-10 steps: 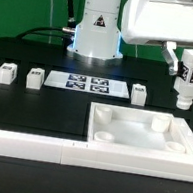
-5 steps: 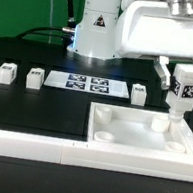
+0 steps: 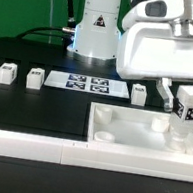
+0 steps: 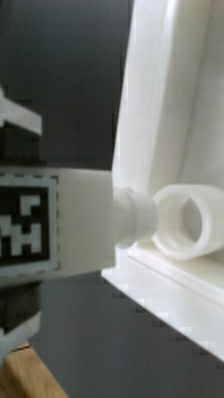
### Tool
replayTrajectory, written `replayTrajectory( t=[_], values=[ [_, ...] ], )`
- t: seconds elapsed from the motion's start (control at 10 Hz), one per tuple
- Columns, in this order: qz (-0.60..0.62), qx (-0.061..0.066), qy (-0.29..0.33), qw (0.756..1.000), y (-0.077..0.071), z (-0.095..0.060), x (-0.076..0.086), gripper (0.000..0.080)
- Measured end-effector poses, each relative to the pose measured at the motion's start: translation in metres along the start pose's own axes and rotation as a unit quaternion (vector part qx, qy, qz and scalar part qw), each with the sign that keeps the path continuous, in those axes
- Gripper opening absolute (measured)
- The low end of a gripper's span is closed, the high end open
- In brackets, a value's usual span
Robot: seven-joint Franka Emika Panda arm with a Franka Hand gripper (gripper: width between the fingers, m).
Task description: Assemble square table
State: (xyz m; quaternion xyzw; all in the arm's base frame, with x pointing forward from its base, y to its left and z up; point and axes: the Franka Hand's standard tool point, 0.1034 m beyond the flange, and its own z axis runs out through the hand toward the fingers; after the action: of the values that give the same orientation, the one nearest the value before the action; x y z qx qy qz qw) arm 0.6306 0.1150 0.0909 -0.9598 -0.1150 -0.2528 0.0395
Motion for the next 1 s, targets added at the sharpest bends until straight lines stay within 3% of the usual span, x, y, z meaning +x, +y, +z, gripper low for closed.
replayTrajectory(
  t=[0.3,1.0],
  values=[
    [-0.001,0.002,-0.009,1.0,-0.002,0.007,-0.011,0.0287],
    [-0.001,0.002,-0.001,1.0,-0.005,0.015,-0.02,0.0287]
  ],
)
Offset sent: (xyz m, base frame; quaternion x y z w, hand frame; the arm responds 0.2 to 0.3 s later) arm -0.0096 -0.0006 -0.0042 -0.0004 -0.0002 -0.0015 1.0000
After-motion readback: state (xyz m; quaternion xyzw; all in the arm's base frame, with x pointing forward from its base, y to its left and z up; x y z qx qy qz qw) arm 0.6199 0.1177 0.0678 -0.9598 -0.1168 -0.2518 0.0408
